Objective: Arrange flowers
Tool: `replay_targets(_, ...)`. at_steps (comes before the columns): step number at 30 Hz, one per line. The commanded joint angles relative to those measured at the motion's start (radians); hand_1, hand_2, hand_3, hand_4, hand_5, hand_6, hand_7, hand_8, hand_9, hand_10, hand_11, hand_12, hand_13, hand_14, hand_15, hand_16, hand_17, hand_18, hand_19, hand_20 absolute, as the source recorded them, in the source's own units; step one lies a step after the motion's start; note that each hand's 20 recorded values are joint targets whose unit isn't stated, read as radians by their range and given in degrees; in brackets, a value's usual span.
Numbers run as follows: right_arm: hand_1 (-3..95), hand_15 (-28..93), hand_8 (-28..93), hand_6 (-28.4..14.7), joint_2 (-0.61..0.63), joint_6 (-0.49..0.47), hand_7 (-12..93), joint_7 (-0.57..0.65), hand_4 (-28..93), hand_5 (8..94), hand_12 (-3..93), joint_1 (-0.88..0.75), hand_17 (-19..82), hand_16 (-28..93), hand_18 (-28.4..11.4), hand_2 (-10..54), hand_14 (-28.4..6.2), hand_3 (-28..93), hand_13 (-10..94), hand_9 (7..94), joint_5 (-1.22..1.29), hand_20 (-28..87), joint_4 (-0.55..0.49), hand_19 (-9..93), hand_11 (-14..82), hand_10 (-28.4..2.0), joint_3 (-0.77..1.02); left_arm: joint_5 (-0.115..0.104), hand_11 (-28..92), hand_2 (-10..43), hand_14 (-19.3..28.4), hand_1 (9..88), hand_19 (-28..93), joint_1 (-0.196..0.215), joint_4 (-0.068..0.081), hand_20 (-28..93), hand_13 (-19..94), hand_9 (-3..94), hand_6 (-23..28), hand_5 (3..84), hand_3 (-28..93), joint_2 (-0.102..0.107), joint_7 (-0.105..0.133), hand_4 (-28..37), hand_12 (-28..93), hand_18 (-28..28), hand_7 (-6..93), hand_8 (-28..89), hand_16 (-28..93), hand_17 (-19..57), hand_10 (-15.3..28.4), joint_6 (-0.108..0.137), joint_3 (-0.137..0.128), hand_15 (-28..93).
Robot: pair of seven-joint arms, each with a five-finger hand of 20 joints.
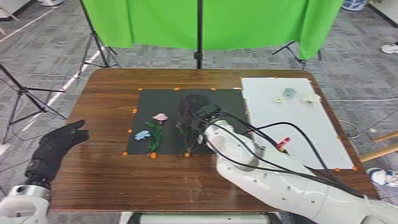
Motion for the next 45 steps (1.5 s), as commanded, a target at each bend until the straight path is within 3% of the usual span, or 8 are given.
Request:
replay_targets(1,42.9,73,5,3.0,0.027,-0.013,20,-0.009,-17,73.2,31.5,0.021,66,36,-17.4,-9.5,-2.8,63,92,87.6,-0.005,71,-0.037,93,53.6,-9.0,0.016,0.006,20,-2.3,18.5,28.7,8,0.023,-0.004,17,36,43.5,5.5,43.6,66,-0.013,-0.001,-18.7,13,14.0,10.2,-5,2,5.8,14.2,-0.008,-0.011,19)
replay_targets(9,38.9,73,0,3.2,0.105,0.025,19,0.015,-18,71.8,31.6,0.015,66,36,-17.2,-9.5,-2.9,67,91,87.0,0.027,70,-0.167,93,53.2,-9.3,0.123,0.007,20,-2.6,18.5,28.4,8,0.042,-0.016,17,36,43.5,5.6,43.6,66,-0.022,-0.002,-18.3,13,14.0,10.2,-5,2,5.8,14.3,-0.001,-0.021,19)
replay_targets(12,31.8,70,-9,2.1,0.147,0.087,19,0.058,-17,69.6,32.1,0.016,66,36,-16.5,-9.5,-2.1,66,91,85.3,0.035,69,-0.175,93,45.7,-10.4,0.168,0.006,20,-2.7,18.6,28.4,8,0.05,-0.022,17,36,43.5,5.5,43.6,66,-0.028,0.001,-18.8,13,14.0,10.2,-5,2,5.8,14.2,0.005,-0.03,19)
replay_targets(18,18.6,66,-6,-3.0,0.228,-0.174,11,0.19,-15,59.4,30.2,-0.016,64,37,-16.9,-9.5,-3.4,58,90,78.0,0.089,68,-0.175,93,29.1,-14.9,0.319,0.007,20,-2.7,18.5,28.3,8,0.07,-0.032,17,36,43.6,5.6,43.6,67,-0.035,0.001,-19.1,13,14.0,10.2,-5,2,5.8,14.2,0.014,-0.039,19)
replay_targets(25,7.3,66,-4,-5.4,0.28,-0.247,5,0.25,-17,50.6,29.0,-0.078,59,37,-19.3,-4.7,-8.3,53,83,67.8,0.088,65,-0.124,93,20.8,-20.1,0.388,0.002,21,-2.7,18.5,28.4,8,0.096,-0.039,17,36,43.9,5.5,43.7,67,-0.043,0.016,-19.2,13,14.0,10.3,-5,2,5.8,14.3,0.041,-0.045,19)
replay_targets(27,6.7,66,-4,-5.5,0.284,-0.306,5,0.258,-17,50.1,28.7,-0.087,59,37,-19.5,-4.5,-8.5,53,83,67.4,0.082,65,-0.107,93,20.0,-20.3,0.399,0.003,21,-2.7,18.6,28.4,8,0.094,-0.04,17,36,44.1,5.5,43.8,67,-0.04,0.018,-19.2,13,14.0,10.4,-5,2,5.9,14.3,0.043,-0.045,19)
replay_targets(30,13.1,66,-4,-5.0,0.296,-0.225,6,0.255,-14,52.3,28.6,-0.095,59,36,-19.6,-4.9,-8.4,55,83,68.4,0.024,65,-0.065,93,20.4,-19.8,0.365,0.002,21,-2.7,18.6,28.5,8,0.091,-0.041,17,36,44.2,5.6,44.1,67,-0.04,0.017,-19.2,13,14.0,10.4,-5,2,5.9,14.3,0.046,-0.046,19)
replay_targets(45,26.9,67,-6,-1.8,0.304,-0.235,10,0.278,-12,56.1,29.0,-0.117,61,35,-18.2,-9.5,-5.4,61,86,72.5,-0.038,66,0.035,93,24.4,-16.8,0.335,0.006,21,-2.9,18.7,28.5,8,0.086,-0.038,17,36,44.1,5.5,44.1,67,-0.041,0.006,-19.1,13,14.1,10.6,-5,2,5.9,14.2,0.026,-0.044,20)
